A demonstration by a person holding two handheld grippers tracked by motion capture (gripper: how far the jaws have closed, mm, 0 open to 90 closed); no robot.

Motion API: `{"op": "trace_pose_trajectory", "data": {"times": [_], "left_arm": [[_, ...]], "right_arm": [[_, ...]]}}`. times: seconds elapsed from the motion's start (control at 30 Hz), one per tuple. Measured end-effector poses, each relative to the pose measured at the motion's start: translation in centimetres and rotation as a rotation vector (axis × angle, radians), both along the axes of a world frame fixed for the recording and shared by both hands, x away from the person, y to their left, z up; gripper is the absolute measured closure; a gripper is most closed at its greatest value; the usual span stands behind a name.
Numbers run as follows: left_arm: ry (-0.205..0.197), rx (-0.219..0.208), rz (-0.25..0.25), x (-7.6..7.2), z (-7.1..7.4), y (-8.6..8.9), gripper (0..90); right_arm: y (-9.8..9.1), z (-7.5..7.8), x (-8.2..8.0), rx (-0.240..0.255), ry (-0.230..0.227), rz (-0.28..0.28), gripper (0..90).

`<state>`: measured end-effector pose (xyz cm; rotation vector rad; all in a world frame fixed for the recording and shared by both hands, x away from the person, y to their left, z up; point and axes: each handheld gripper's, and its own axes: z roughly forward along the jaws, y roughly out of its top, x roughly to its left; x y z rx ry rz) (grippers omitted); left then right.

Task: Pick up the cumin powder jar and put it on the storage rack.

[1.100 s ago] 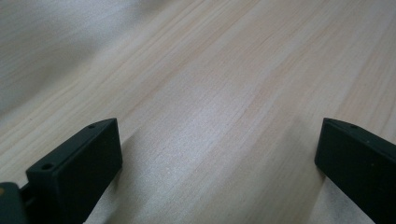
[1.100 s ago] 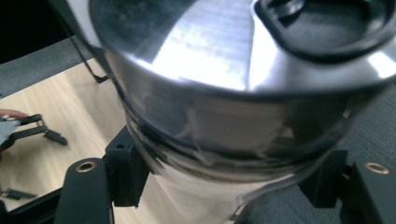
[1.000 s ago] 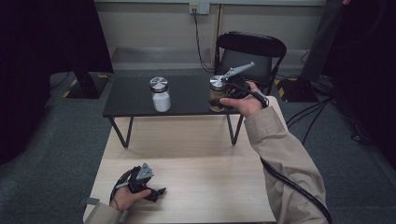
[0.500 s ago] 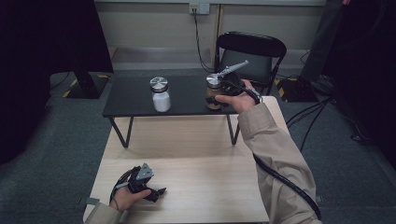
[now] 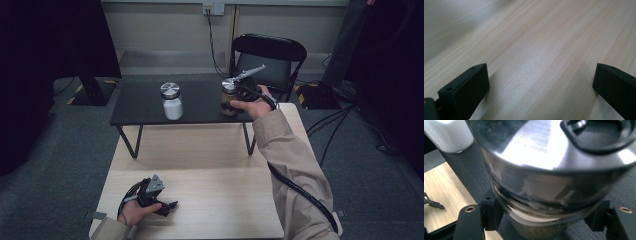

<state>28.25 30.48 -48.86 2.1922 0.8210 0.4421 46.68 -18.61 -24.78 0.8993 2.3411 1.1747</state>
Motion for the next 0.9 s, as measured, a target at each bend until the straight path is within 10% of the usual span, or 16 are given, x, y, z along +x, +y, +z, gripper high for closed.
{"op": "trace_pose_trajectory", "data": {"times": [0.9], "left_arm": [[0.000, 0.000, 0.000, 0.00, 0.00, 0.00, 0.0]], "right_arm": [[0.31, -0.04, -0.59, -0.001, -0.006, -0.025, 19.6]]}}
